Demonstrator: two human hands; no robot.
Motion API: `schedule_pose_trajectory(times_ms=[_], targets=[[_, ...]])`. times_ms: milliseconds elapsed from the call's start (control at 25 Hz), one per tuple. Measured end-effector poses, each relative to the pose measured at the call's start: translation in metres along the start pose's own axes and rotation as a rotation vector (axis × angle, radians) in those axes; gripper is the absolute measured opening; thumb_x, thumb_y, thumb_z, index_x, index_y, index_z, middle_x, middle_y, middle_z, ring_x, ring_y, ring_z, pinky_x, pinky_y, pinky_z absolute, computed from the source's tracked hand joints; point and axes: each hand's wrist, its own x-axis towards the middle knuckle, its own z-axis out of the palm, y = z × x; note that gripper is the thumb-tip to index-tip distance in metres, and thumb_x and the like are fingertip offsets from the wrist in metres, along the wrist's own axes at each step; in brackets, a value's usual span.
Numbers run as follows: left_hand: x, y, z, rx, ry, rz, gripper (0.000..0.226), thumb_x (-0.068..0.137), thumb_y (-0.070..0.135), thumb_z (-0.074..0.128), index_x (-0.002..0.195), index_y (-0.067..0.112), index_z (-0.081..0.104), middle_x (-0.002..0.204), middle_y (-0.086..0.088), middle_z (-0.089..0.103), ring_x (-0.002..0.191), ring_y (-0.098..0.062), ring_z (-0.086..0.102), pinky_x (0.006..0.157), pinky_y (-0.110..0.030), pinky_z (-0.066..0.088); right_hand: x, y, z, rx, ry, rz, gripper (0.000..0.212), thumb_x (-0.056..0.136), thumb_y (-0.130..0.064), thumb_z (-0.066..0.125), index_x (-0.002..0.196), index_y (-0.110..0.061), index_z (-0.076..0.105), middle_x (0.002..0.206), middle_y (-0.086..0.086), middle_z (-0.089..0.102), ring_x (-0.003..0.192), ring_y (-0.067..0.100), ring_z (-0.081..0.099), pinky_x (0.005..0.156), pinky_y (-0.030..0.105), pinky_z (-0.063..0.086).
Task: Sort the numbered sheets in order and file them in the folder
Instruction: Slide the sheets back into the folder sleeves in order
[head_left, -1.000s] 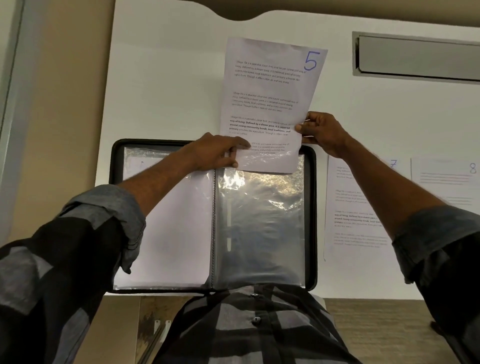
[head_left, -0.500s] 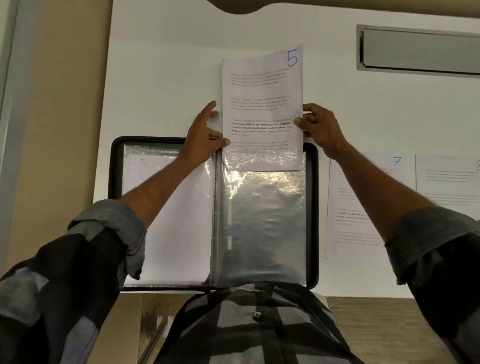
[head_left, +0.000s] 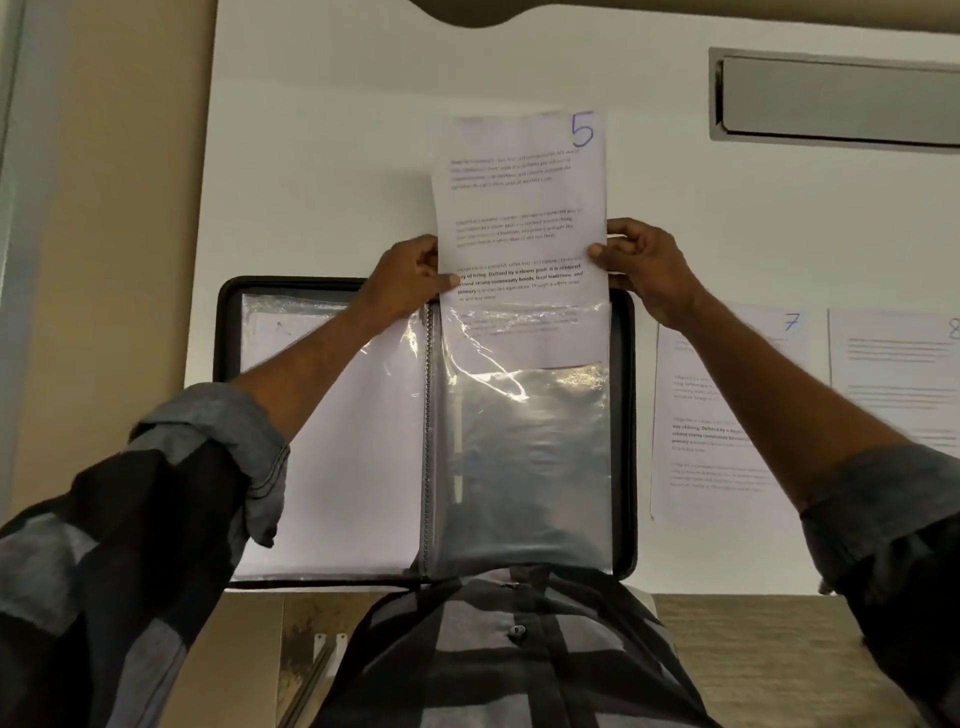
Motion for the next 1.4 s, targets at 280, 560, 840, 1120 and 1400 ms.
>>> schedule_pose_trajectory(times_ms=[280,560,840,1120,1400], targets=[[0.009,0.004,-0.004,-0.130,0.016,-0.048,0.052,0.087,0.016,0.080,0.134,0.012,0.057,0.118,-0.004,0.072,0.105,-0.014,0.072,0.090,-0.027,0.059,-0.007,0.010,-0.005,-0.039,-0.068,0.073,0.028,0.092,-0.006,0.071,0.120,-0.007,0.066,0.106,0.009,0.077,0.104,0.028,0.073,0.094,0.044,0.059],[0.022,0.017,-0.003,-0.207,0.018,-0.056,0.057,0.084,0.008,0.082,0.135,0.009,0.057,0.126,-0.005,0.069,0.113,-0.017,0.069,0.098,-0.037,0.058,0.000,-0.009,-0.008,-0.159,-0.106,0.060,0.039,0.091,-0.012,0.074,0.127,-0.002,0.063,0.115,0.015,0.075,0.110,0.032,0.071,0.094,0.044,0.059],[0.006,0.006,-0.004,-0.172,-0.178,-0.087,0.056,0.081,0.012,0.085,0.133,0.012,0.064,0.122,-0.002,0.074,0.110,-0.015,0.071,0.101,-0.038,0.055,0.006,-0.012,-0.009,-0.198,-0.149,0.062,0.042,0.093,-0.012,0.073,0.132,-0.004,0.062,0.119,0.009,0.074,0.111,0.026,0.071,0.090,0.038,0.060],[-0.006,0.008,-0.002,-0.104,-0.154,0.003,0.049,0.086,0.010,0.081,0.132,0.012,0.063,0.122,0.000,0.073,0.109,-0.010,0.071,0.099,-0.031,0.056,0.039,-0.056,-0.001,-0.694,-0.066,-0.290,0.048,0.090,-0.015,0.077,0.134,-0.009,0.061,0.126,0.004,0.068,0.109,0.012,0.066,0.099,0.024,0.054],[-0.034,-0.005,0.011,-0.042,0.146,0.060,0.053,0.087,0.008,0.079,0.134,0.014,0.056,0.120,-0.001,0.069,0.103,-0.006,0.067,0.100,-0.033,0.055,0.085,-0.084,0.070,-1.093,-0.452,-0.306,0.030,0.095,-0.009,0.069,0.125,-0.013,0.070,0.119,0.002,0.071,0.106,0.012,0.066,0.083,0.001,0.043]])
